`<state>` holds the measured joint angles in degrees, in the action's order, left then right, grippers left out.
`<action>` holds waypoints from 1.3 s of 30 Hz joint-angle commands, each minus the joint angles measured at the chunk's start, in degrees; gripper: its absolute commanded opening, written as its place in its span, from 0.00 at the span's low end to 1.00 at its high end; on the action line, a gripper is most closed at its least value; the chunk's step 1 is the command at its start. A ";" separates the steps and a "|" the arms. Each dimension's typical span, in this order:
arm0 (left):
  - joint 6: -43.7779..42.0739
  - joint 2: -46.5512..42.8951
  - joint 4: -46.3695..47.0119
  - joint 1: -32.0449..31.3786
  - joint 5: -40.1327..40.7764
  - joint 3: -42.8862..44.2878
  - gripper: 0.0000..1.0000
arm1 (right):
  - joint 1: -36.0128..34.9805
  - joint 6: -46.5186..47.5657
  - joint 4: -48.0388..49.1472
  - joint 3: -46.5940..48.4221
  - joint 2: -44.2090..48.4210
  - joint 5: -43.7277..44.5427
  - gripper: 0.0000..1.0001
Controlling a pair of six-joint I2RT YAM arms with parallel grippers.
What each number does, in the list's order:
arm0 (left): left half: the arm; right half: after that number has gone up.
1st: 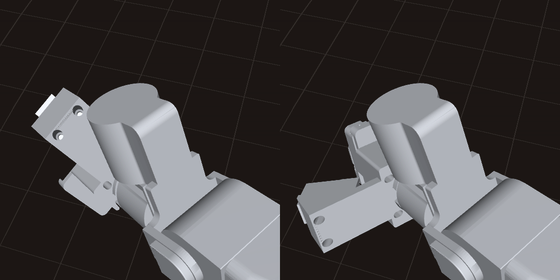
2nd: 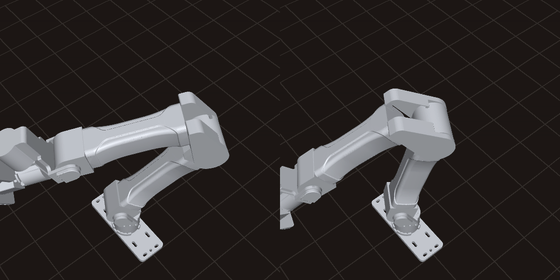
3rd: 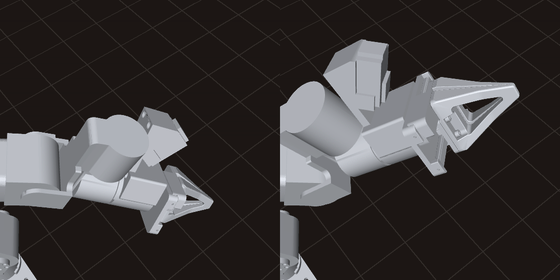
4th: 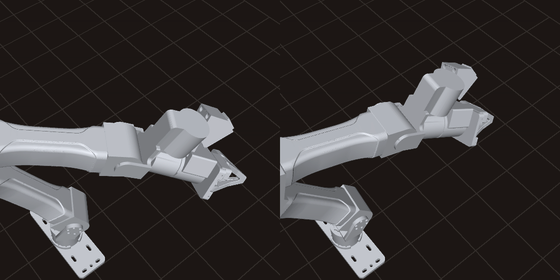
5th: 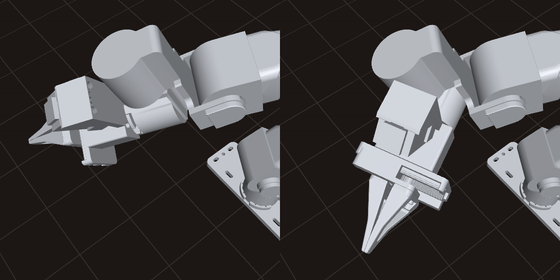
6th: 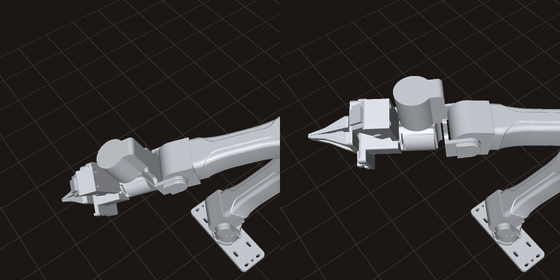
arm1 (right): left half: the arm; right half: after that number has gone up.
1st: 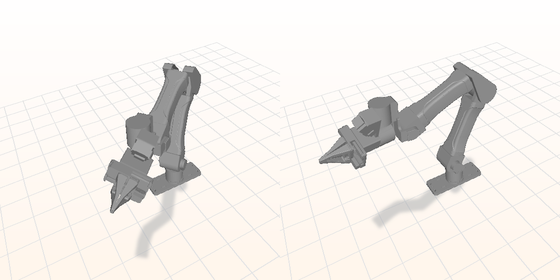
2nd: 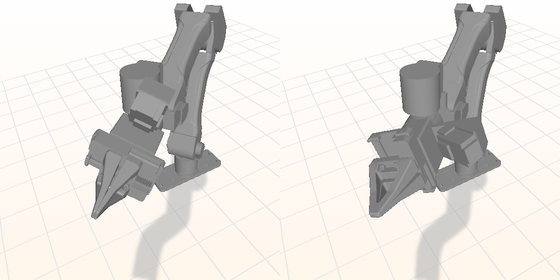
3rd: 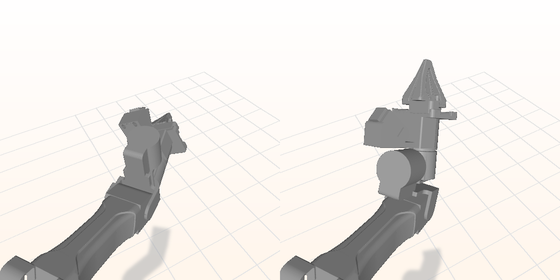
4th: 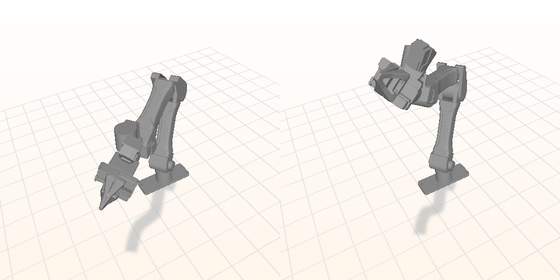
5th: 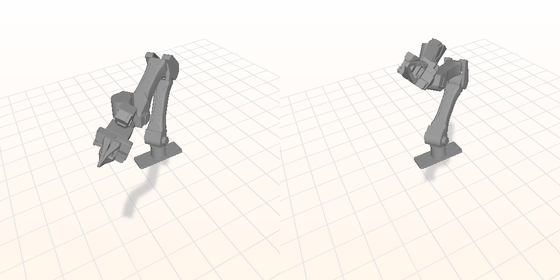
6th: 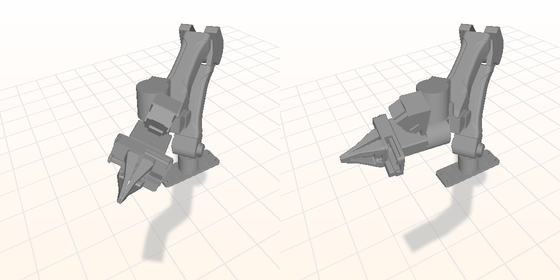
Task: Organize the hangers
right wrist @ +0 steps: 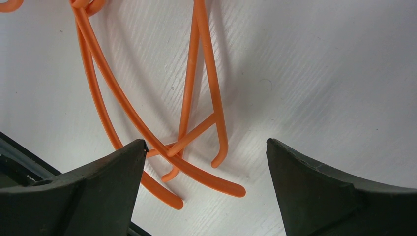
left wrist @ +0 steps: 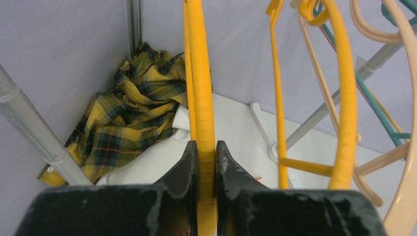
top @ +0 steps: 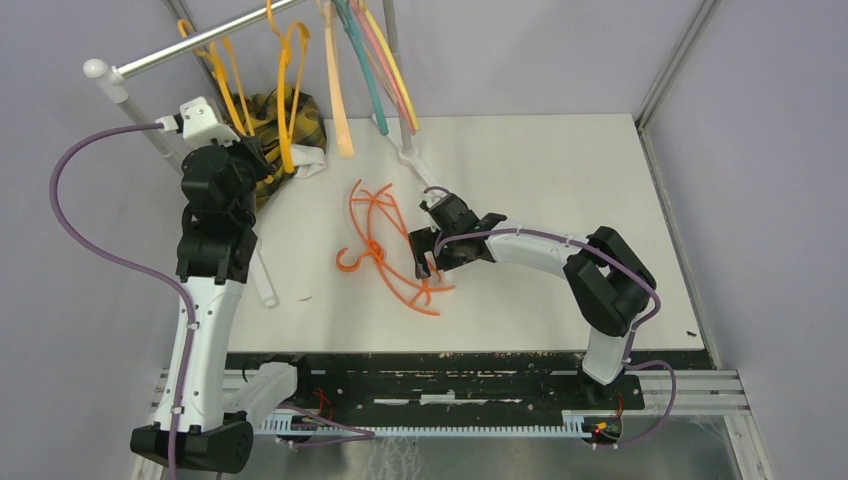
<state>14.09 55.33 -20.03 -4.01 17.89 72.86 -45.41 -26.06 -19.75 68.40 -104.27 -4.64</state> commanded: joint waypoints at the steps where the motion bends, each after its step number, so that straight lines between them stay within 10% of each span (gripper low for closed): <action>1: -3.90 0.22 12.18 -0.55 1.41 0.65 0.03 | 0.32 -0.11 1.79 2.93 -1.00 -1.10 1.00; 21: -5.69 4.90 15.11 -0.73 1.93 -4.79 0.03 | 0.58 -0.96 1.49 4.48 -3.23 -3.92 1.00; 39: -5.50 -12.59 10.14 -10.48 5.15 -16.00 0.03 | 0.58 -2.91 4.15 4.63 -5.54 -7.24 1.00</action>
<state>10.63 45.91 -10.46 -11.00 20.75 55.35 -45.04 -27.59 -18.46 70.83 -109.30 -10.48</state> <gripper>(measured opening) 0.140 0.999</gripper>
